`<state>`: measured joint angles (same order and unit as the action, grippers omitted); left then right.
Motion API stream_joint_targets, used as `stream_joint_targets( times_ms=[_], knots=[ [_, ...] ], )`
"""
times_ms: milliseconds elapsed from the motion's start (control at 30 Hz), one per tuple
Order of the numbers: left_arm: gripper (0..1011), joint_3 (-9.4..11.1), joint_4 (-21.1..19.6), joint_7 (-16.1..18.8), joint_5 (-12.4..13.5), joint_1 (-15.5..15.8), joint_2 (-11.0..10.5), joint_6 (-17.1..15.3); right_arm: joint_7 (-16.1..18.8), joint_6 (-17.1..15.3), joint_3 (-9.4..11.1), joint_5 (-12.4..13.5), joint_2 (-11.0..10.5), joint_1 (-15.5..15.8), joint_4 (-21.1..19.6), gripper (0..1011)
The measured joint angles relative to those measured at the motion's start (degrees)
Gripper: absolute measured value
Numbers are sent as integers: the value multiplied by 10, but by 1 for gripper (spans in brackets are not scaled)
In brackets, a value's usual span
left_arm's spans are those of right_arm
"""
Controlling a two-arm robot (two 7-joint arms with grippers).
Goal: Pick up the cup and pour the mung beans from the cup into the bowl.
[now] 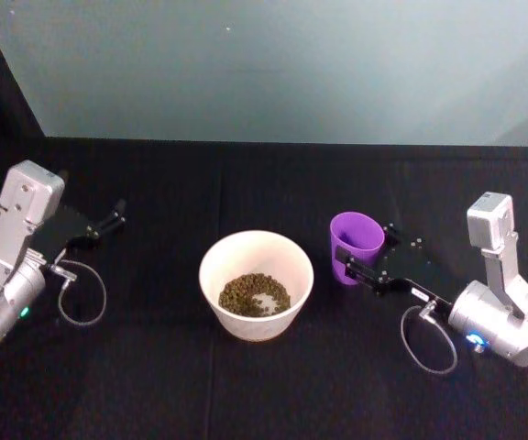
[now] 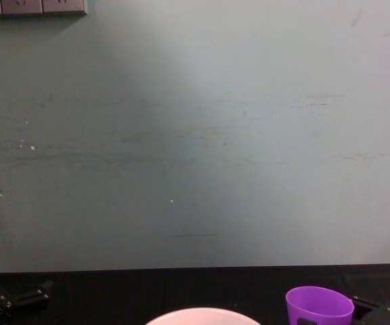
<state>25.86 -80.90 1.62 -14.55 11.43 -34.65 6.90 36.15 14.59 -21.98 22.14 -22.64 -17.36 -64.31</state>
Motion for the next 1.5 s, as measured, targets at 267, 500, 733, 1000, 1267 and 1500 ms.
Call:
stream_joint_targets(
  times_ms=[267, 500, 733, 1000, 1267, 1500],
  knots=[
    [1000, 0, 0, 0, 0, 0, 0, 0, 0, -2, 0, -1, 0, 0, -1, 807],
    [1000, 0, 0, 0, 0, 0, 0, 0, 0, -2, 0, -1, -1, 1, -1, 999],
    [1000, 0, 0, 0, 0, 0, 0, 0, 0, -2, 0, -1, -1, 1, -1, 1003],
    [1000, 0, 0, 0, 0, 0, 0, 0, -6, -2, 3, -2, -2, 9, -16, 1003],
    [1000, 0, 0, 0, 0, 0, 0, 0, -17, -2, 22, 13, -8, 29, -56, 1003],
    [1000, 0, 0, 0, 0, 0, 0, 0, -23, -5, 49, 45, -13, 51, -97, 1003]
  ],
)
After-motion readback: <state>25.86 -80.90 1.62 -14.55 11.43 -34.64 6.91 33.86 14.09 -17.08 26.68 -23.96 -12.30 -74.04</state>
